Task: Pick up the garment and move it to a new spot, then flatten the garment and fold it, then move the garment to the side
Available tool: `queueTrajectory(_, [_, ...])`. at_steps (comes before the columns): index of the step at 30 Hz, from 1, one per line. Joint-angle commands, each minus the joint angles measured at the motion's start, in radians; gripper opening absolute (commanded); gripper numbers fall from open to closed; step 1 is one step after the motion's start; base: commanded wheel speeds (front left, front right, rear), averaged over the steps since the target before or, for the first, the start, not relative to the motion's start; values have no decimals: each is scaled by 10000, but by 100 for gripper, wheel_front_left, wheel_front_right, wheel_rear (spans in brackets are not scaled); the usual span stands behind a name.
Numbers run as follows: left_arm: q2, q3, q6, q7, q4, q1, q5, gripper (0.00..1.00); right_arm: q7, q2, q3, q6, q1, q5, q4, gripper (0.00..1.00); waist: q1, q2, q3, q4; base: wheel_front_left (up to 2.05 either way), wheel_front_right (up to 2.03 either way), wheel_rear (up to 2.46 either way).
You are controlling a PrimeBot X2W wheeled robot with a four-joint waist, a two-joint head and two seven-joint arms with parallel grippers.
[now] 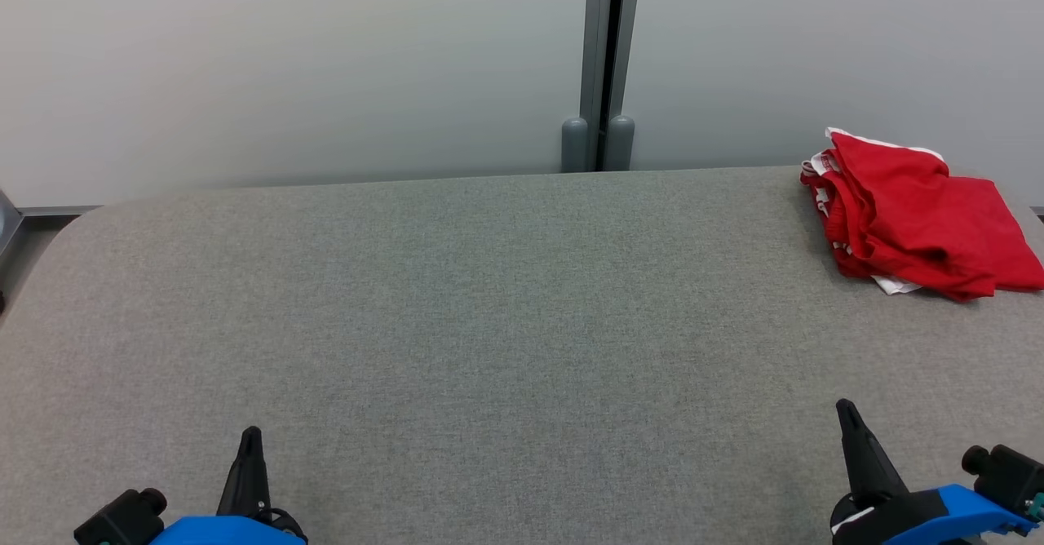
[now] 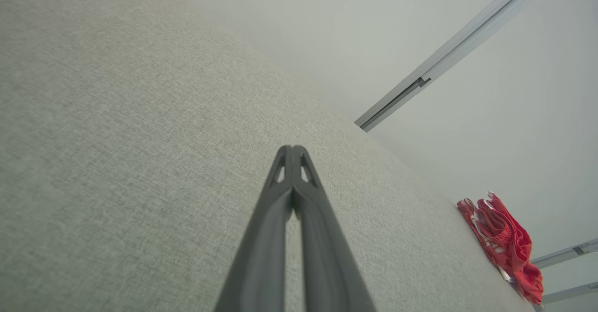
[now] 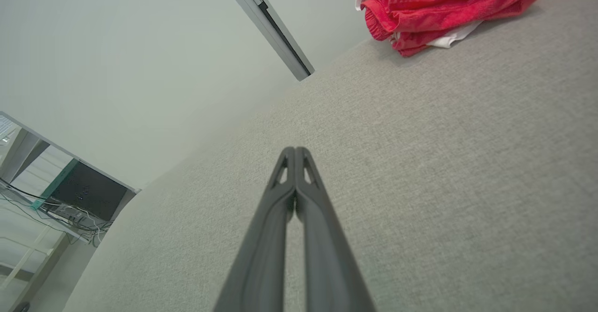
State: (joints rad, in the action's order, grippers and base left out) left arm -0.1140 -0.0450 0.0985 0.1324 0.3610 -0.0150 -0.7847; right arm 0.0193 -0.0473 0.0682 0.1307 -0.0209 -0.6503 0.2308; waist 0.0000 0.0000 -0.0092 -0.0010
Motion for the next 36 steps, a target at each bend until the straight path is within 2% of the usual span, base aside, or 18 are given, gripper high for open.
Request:
queueTrajectory(1, [-12, 107, 56, -84, -192, 351, -305, 0, -34, -33, 38, 0, 316, -368, -118, 0, 0, 0, 2, 0, 0, 0, 0])
queueTrajectory(36, [294, 826, 186, -1212, -671, 806, -4042, 0, -647, -41, 244, 1, 817, -4707, -8, 0, 0, 0, 46, 4, 0, 0, 0])
